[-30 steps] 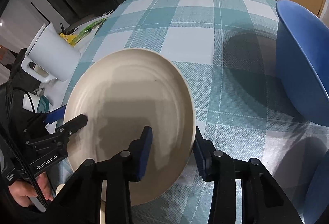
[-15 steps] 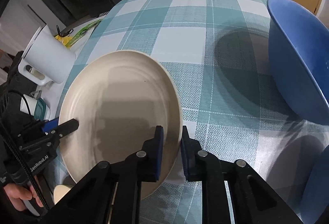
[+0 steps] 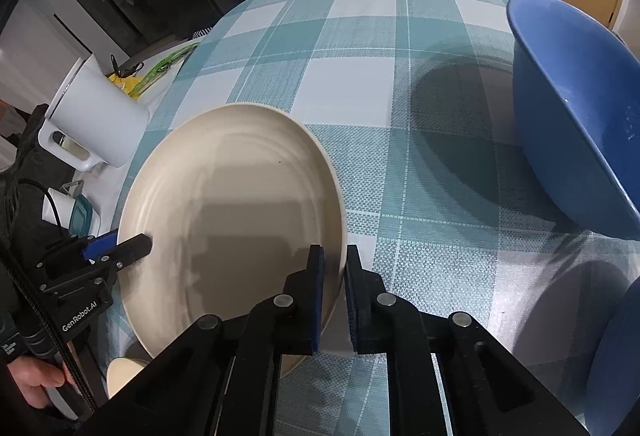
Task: Organize plates and bowls
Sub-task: 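Close the right tool on the plate rim while the left tool holds the plate, then carry the cream plate with both tools over the cream plate stack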
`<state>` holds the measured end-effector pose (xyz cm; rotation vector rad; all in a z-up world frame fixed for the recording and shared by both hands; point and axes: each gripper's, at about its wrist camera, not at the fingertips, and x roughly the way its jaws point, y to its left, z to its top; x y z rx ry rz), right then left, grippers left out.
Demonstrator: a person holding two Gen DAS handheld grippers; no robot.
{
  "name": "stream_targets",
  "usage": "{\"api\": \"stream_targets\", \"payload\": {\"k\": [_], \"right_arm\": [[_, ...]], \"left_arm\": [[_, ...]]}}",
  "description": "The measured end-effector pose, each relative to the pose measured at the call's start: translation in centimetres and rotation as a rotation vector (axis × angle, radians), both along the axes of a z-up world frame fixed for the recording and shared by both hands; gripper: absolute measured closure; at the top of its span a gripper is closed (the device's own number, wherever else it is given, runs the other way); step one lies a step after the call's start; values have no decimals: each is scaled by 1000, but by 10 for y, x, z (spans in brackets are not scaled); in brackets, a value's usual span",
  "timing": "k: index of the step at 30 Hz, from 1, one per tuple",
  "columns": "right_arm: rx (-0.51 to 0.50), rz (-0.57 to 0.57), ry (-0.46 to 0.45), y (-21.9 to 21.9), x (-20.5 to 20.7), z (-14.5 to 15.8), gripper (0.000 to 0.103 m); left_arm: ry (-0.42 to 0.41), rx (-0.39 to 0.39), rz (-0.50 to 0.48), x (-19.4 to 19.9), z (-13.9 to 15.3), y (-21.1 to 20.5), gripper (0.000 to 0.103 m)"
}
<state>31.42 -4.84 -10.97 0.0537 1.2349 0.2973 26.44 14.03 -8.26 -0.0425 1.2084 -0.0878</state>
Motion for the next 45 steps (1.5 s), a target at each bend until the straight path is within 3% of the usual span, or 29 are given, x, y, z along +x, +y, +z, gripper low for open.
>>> {"api": "stream_targets", "payload": {"k": [3,9,14,19,27,33,36,45], "right_arm": [[1,7,0,-1,-2,1,93],[35,10,22,-3,-5,-4,93],[97,18,34,-9,-6,-8,92],[148,13,-3,-14,-9,-10,92],[110,8,-41,-7,-10,-9,92],[117,-9,-17,-8,-7,-9,93],[83,-1,-60,-5,-9,-6,93],[141,-17,-64,-17,-10,0,94]], "left_arm": [[-22,12,-13,-3,0,-2,78],[-59,65,-21,-6,0,-4,67],[-57,35,2,-4,-1,0,66],[-26,-28,15,-1,-3,4,66],[-27,-30,-9,-3,-2,-5,69],[-23,-38,-9,-3,-1,-6,71],[-7,-45,6,0,-1,-5,76],[22,-74,9,0,0,-1,80]]}}
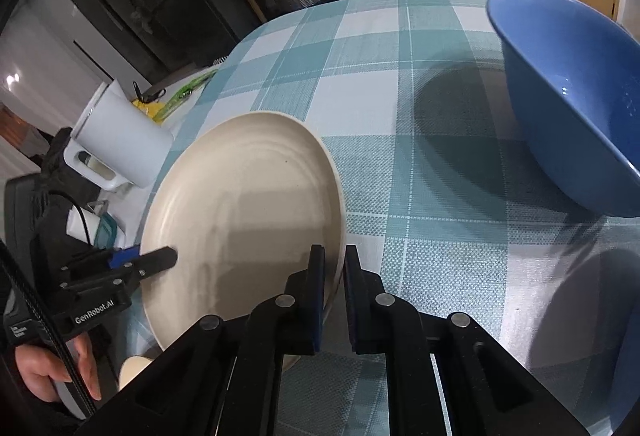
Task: Organize plates and bowls
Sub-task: 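Carry the cream plate with both tools over the cream plate stack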
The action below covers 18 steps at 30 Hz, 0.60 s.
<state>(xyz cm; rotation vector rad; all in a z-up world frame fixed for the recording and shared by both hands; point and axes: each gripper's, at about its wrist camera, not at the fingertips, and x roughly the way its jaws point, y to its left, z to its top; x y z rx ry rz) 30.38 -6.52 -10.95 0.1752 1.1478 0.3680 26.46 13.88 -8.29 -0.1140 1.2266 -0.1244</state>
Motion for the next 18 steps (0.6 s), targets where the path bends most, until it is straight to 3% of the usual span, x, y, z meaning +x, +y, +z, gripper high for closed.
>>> {"api": "stream_targets", "payload": {"k": [5,9,15,18], "right_arm": [[12,5,26,-5,2,7,94],[37,-8,39,-12,4,14,96],[24,-6,37,-11,3,22,96],[36,-19,17,-14,1,28,96]], "left_arm": [[5,-3,-10,0,8,-3,81],[29,-60,-4,2,11,-1,81],[9,-7,-23,-1,21,-9,81],[11,-24,-24,-2,24,-8,81]]}}
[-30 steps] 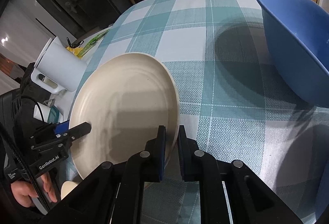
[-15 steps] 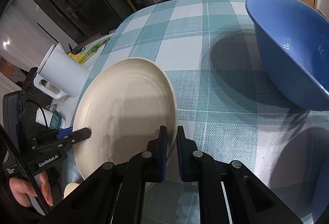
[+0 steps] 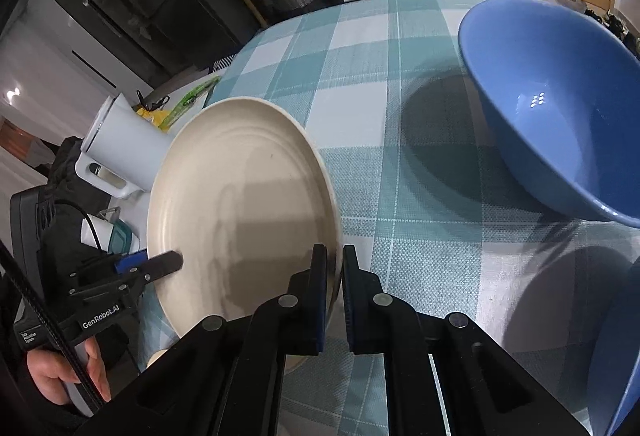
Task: Organize plates and bowls
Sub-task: 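Carry the cream plate with both tools over the cream plate stack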
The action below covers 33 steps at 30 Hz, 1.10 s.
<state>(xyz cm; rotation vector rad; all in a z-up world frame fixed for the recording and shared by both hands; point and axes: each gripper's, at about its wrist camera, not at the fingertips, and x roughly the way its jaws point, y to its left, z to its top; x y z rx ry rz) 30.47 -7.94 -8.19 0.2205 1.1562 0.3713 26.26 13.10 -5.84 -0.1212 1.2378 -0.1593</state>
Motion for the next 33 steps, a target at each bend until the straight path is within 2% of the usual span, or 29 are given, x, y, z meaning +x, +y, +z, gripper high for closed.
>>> {"api": "stream_targets", "payload": {"k": [9,20,33], "right_arm": [[0,-10,16,3,3,2,96],[-5,-14,38,8,21,-3,96],[10,-17,30,1,12,20,96]], "left_arm": [[-4,34,12,3,7,-2,81],[42,-2,28,15,-7,3,81],[36,12,8,8,16,-2,81]]}}
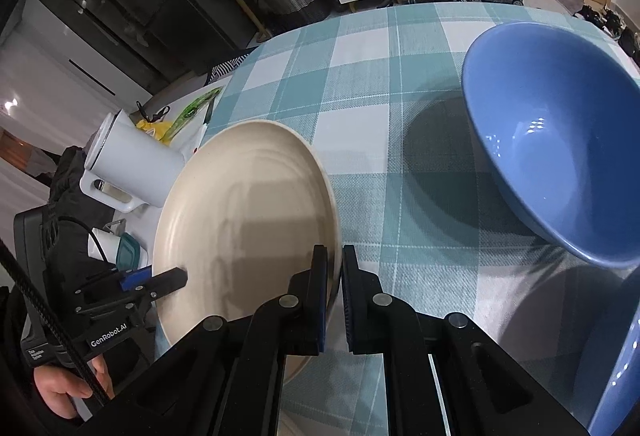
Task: Organize plates and bowls
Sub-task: 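Carry the cream plate with both tools over the cream plate stack, then lower the cream plate with both tools onto the plate stack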
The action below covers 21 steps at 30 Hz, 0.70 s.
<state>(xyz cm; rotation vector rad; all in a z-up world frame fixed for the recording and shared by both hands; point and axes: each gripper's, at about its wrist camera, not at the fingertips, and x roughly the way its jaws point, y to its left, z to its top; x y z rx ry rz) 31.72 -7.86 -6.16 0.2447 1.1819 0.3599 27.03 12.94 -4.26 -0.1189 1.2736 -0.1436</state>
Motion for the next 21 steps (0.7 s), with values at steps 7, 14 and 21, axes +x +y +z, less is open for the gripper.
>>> {"api": "stream_targets", "payload": {"k": [7,14,21], "right_arm": [[-2,-17,-4,-9,-24,12,96],[3,-34,-26,-16,-52,27,96],[12,-40,-36,-22,-75,36,96]], "left_arm": [[10,18,-14,-17,11,-10,80],[-1,49,-22,-40,25,-20,80],[-2,68,-35,-61,33,-27,80]]}}
